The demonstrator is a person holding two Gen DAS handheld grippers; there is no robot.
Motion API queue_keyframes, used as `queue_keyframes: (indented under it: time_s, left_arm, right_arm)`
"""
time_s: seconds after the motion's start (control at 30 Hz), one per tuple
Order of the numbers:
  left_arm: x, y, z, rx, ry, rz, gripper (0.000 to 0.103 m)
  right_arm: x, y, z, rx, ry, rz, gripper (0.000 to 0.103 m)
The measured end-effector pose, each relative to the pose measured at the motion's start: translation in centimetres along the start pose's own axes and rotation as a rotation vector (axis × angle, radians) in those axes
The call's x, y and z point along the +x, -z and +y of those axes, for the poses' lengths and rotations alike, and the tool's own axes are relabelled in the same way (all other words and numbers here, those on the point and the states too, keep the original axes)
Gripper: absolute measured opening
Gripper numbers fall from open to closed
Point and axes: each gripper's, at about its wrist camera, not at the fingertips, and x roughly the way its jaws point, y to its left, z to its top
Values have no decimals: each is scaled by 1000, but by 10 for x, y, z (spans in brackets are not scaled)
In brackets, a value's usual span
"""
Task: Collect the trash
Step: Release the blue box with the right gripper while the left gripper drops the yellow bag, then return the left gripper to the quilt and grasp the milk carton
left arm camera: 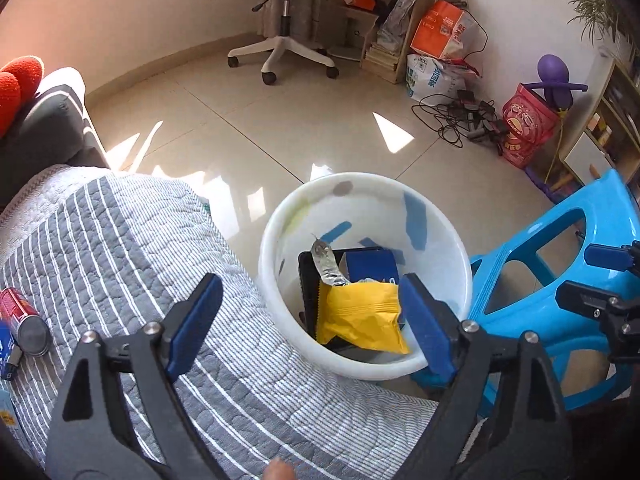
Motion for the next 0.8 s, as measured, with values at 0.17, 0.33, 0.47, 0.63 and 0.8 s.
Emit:
queue_keyframes:
  time_s: [0.17,0.33,0.47,0.63,0.8]
  left_arm:
    - [-11,7,12,-17,-78,-1,101]
    - [-25,16,27,-27,-139,10,102]
    - [-39,26,39,-42,-163,16,102]
    - [-61,41,57,-63,-183,27,102]
    - [-84,57,82,-97,-220,36,102]
  right_arm:
    - [-1,-1,4,-7,-2,0,84]
    - [-5,-4,15,-25,-15,-9,84]
    - [-8,-7,30,-48,-30,-14,85]
    - [-13,-10,54,-81,-53,-21,85]
    - [-16,-12,84,-118,-77,-27,85]
